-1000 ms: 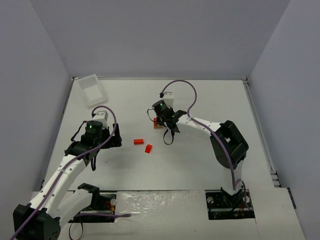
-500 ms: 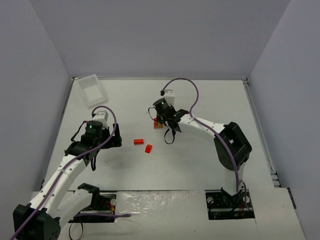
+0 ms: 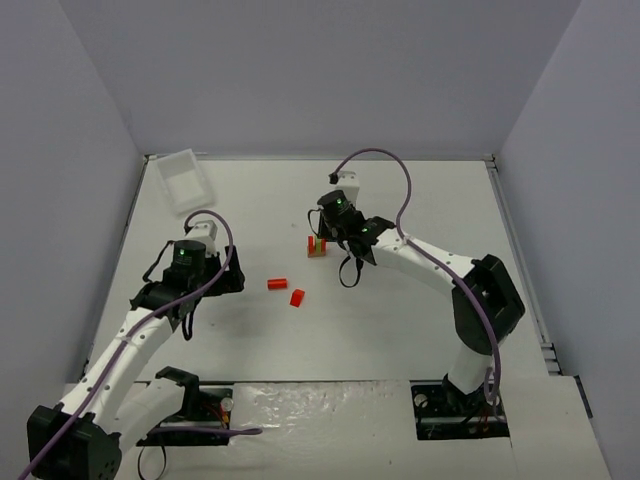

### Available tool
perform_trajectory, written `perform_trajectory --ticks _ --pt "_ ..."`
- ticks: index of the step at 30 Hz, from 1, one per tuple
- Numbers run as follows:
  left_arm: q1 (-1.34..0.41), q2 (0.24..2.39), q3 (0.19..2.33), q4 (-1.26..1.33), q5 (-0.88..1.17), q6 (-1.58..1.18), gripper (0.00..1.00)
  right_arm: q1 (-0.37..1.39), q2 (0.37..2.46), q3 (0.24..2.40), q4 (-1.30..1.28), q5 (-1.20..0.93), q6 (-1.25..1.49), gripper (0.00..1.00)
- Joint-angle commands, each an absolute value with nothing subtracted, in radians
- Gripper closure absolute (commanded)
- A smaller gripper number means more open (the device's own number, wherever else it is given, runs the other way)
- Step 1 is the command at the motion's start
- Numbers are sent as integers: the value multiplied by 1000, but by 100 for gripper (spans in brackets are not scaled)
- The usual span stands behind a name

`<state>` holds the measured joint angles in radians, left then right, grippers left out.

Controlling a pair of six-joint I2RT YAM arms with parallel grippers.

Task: Build the wood block tower

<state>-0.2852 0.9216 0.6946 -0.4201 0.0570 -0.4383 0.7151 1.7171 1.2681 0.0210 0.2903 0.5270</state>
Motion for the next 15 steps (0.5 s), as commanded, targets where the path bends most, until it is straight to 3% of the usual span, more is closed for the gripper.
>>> perform_trajectory --ticks 1,15 --pt "-307 1030 793 -334 67 -496 24 631 1629 1238 57 181 490 76" --pt "-463 1496 1108 -281 -90 -656 26 551 1755 1237 40 14 394 74"
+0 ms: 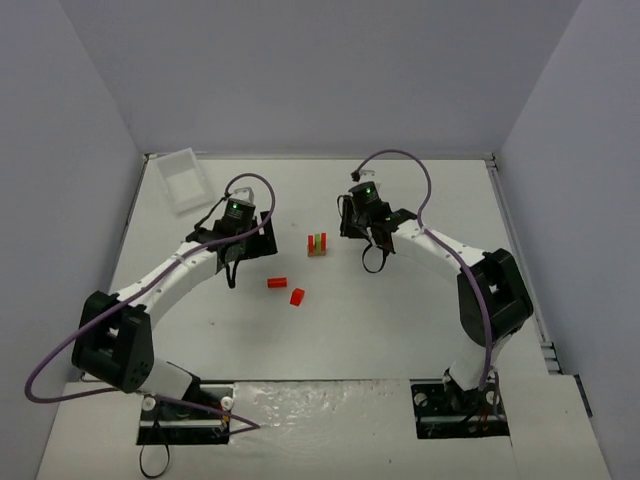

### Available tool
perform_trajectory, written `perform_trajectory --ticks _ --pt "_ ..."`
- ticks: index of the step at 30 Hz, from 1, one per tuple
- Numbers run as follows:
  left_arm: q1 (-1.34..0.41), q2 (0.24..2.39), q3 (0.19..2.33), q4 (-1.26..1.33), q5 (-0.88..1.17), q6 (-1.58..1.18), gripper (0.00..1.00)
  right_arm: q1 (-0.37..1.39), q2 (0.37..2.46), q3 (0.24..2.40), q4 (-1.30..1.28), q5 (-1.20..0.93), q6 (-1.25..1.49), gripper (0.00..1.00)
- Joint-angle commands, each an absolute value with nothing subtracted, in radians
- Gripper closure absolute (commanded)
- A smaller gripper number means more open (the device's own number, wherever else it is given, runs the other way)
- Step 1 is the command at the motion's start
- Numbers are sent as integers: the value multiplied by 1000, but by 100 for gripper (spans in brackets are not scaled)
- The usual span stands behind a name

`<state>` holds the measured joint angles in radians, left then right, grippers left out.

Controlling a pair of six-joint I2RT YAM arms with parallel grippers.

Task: Build the wood block tower

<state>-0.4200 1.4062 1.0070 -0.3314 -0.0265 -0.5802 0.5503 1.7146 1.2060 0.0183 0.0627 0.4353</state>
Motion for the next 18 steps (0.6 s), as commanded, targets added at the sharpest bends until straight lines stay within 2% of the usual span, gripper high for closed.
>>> perform_trajectory --ticks 1,6,18 --pt "-470 1538 1139 -281 -97 -663 26 551 1772 1246 41 11 389 73" --pt "-498 1661 1234 -281 -101 -700 26 549 1821 1272 41 9 376 71" --pt "-525 1771 1312 -276 -102 -714 25 549 1899 1330 41 -43 339 63"
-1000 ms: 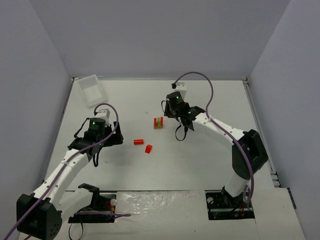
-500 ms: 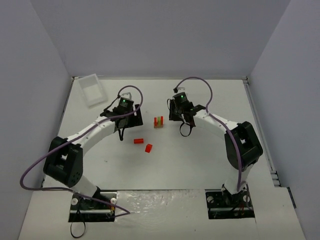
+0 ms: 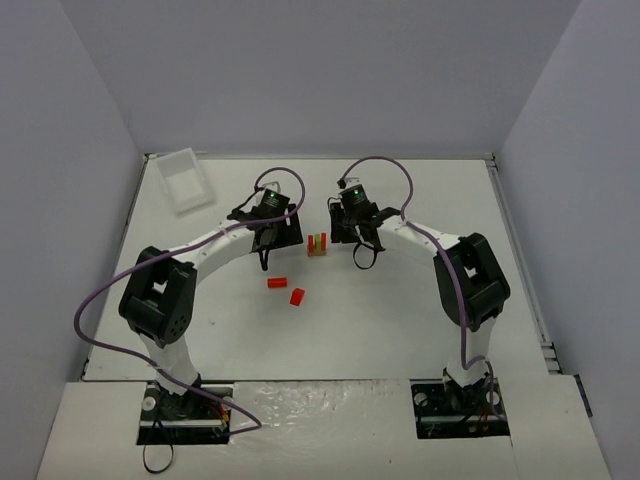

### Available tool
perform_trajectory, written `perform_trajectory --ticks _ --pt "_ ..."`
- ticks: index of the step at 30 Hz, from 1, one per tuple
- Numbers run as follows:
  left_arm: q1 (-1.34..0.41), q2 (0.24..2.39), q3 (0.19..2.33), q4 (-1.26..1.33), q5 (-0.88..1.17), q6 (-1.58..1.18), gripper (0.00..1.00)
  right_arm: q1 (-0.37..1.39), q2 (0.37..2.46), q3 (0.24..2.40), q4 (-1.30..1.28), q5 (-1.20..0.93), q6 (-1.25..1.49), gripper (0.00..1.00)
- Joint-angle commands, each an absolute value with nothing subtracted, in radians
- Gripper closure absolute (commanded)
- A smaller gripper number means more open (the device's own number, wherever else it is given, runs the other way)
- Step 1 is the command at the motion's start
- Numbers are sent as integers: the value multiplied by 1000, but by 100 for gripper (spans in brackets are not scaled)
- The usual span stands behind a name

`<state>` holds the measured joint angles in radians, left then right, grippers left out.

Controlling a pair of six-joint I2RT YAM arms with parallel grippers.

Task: Build the wood block tower

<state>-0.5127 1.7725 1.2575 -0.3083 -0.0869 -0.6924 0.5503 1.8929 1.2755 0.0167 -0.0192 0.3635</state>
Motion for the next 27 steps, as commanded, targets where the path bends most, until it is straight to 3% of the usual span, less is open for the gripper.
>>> perform_trajectory --ticks 1,27 --pt "-528 1780 1316 -276 -98 -715 25 549 1904 1335 41 -48 337 62" --pt "-545 1837 1349 -276 -107 -732 26 551 1931 1357 41 -95 344 62"
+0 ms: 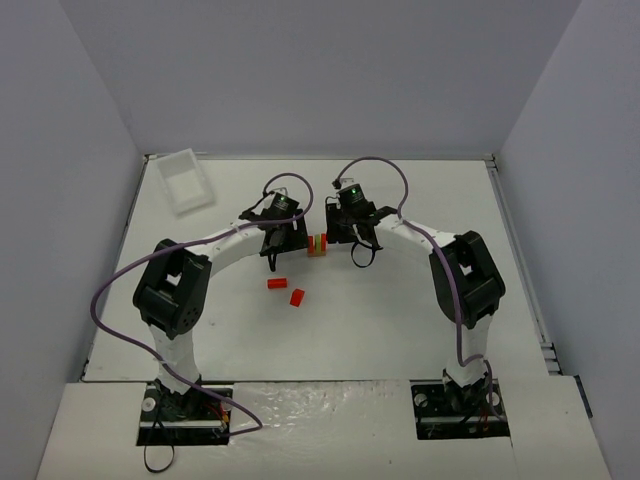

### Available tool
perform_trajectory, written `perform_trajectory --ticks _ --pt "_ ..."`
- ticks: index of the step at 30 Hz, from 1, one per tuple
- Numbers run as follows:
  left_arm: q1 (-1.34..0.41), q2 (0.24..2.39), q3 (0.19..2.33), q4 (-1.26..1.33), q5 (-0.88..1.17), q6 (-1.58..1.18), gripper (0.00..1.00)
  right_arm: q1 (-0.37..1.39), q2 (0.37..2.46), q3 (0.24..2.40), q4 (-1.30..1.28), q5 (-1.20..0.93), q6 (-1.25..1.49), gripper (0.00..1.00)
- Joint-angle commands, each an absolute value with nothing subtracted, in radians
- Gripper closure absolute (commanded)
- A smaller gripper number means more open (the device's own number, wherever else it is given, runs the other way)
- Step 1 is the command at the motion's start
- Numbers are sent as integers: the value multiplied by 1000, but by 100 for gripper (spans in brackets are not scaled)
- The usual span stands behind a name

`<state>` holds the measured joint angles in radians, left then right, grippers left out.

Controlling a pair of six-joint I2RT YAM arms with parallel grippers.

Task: Build the wood block tower

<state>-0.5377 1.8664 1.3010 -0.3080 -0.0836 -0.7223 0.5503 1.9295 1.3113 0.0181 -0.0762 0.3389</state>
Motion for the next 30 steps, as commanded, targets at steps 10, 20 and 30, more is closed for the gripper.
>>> perform_trajectory --ticks 10,20,30 --pt "-545 1860 1378 -269 -105 -715 26 552 1933 1356 41 -96 344 62" --pt "-548 1864 1384 -268 -86 -741 25 552 1935 1358 41 -94 359 62" --pt "-549 1873 1393 -268 -81 -736 25 557 1938 1364 42 -94 378 61"
